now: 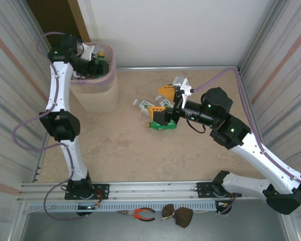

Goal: Put the plastic bottles in the bin

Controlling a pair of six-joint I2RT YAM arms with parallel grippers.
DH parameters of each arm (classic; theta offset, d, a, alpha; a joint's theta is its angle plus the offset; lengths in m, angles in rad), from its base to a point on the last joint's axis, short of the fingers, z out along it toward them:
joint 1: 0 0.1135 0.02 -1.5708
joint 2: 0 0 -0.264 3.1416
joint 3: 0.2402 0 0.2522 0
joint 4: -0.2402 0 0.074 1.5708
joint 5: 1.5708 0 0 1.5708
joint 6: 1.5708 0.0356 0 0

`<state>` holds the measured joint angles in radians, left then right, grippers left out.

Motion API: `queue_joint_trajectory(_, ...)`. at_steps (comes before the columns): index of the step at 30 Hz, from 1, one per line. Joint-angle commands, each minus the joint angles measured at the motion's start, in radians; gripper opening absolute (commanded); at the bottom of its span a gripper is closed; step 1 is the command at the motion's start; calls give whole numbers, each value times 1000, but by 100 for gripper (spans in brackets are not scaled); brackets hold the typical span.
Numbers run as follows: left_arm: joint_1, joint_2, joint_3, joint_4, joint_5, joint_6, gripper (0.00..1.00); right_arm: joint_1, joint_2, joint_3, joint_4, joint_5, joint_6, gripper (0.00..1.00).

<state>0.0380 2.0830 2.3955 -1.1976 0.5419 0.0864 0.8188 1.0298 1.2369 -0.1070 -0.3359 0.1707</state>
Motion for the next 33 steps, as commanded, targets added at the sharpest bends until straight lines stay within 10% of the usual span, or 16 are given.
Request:
queue_joint_trajectory(1,1,-102,2,61,5,-15,86,1,-8,19,6,14,-23,89)
queue_joint_trajectory(7,-1,-140,-19,121,12,-36,83,1,-14,18,3,22,-21,89)
queue_joint_trajectory(19,-10,-81,-75,130,-74,-10,43,1,-31,7,-3,32,-12,88)
queue_joint_trajectory(33,0,-87,-178,144,-73,-25,39,-15,6,22,-70,96,-13,87)
